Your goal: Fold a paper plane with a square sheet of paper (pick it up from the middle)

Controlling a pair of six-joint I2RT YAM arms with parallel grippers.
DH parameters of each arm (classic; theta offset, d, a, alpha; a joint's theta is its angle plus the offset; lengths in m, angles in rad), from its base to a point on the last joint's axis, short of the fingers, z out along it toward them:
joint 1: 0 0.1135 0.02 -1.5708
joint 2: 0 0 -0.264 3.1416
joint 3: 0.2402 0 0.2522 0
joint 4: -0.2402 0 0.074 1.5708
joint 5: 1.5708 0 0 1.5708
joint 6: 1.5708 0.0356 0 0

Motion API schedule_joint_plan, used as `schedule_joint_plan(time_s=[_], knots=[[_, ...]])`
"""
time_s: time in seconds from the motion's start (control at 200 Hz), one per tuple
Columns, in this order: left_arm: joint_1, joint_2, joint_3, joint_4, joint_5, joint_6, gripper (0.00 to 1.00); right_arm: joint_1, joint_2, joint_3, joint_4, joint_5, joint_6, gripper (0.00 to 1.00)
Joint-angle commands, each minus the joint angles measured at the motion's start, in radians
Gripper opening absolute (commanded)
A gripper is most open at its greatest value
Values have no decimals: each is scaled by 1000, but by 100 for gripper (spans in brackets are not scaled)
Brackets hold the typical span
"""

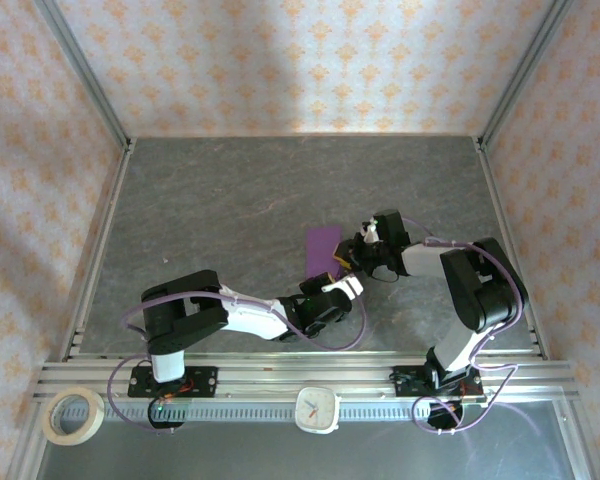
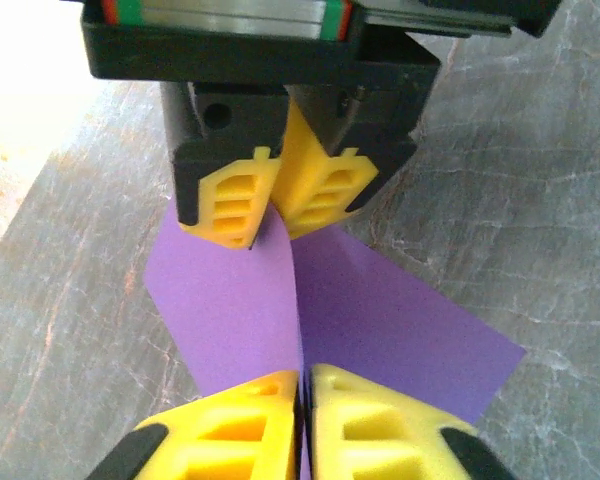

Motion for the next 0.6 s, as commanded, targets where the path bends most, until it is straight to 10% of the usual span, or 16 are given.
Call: schedule_joint_plan(time_s=[0.0,0.37,0.596], knots=[[1,-7,7,4,6,-8,4,-2,-24,21,-23,25,-10,25],[177,-49,118,-236,515,-231,0,-26,-339,-130,-103,524,-23,42],[257,-6,164,-278,750,-340,0,-26,-382,-175,-127,365,-27,41]])
